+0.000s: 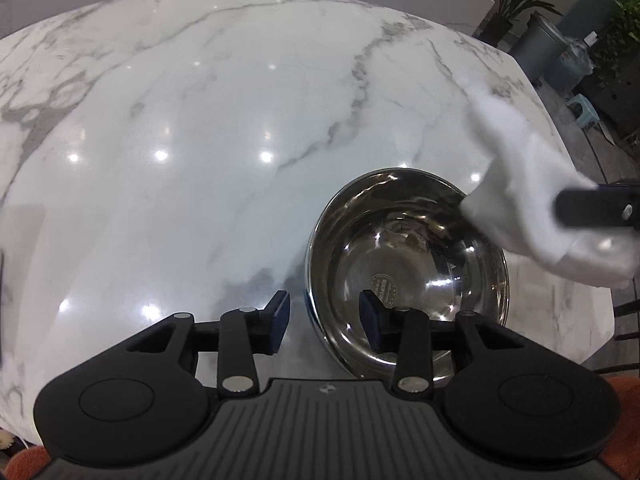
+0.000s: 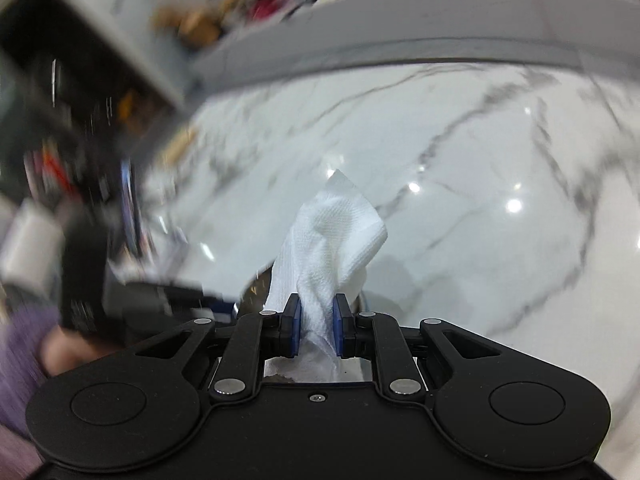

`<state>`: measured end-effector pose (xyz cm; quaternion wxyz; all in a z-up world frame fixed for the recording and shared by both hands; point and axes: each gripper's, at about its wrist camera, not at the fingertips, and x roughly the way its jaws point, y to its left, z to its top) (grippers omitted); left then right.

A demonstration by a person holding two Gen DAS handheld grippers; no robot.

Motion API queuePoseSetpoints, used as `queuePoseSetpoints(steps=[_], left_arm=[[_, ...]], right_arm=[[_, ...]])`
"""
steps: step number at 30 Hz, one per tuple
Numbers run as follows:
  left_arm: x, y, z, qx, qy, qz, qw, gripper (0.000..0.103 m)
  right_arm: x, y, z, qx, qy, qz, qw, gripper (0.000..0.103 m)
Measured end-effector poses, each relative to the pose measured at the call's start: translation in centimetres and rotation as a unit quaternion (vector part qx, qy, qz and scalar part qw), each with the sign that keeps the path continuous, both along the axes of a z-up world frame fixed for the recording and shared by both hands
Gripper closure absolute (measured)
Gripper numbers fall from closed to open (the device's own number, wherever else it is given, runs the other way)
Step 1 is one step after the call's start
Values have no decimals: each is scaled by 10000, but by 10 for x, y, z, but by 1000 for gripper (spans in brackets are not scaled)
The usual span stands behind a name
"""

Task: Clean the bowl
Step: 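Lift the cloth out of the bowl and wipe the blue outer wall with the right gripper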

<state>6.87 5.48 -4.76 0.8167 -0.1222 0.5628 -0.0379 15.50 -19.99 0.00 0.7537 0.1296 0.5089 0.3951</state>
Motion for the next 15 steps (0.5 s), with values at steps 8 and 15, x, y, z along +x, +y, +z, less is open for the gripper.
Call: queuePoseSetpoints(steps=[8,15], left_arm=[[-8,8,4,-252,41,361,9990,85],[-11,2,-1,-236,167,427,9987,85]], right_arm=[[1,-67,-71,1704,1339,-1442,9655,88],[-6,-68,-121,2080,1980,-1634,9439,88]])
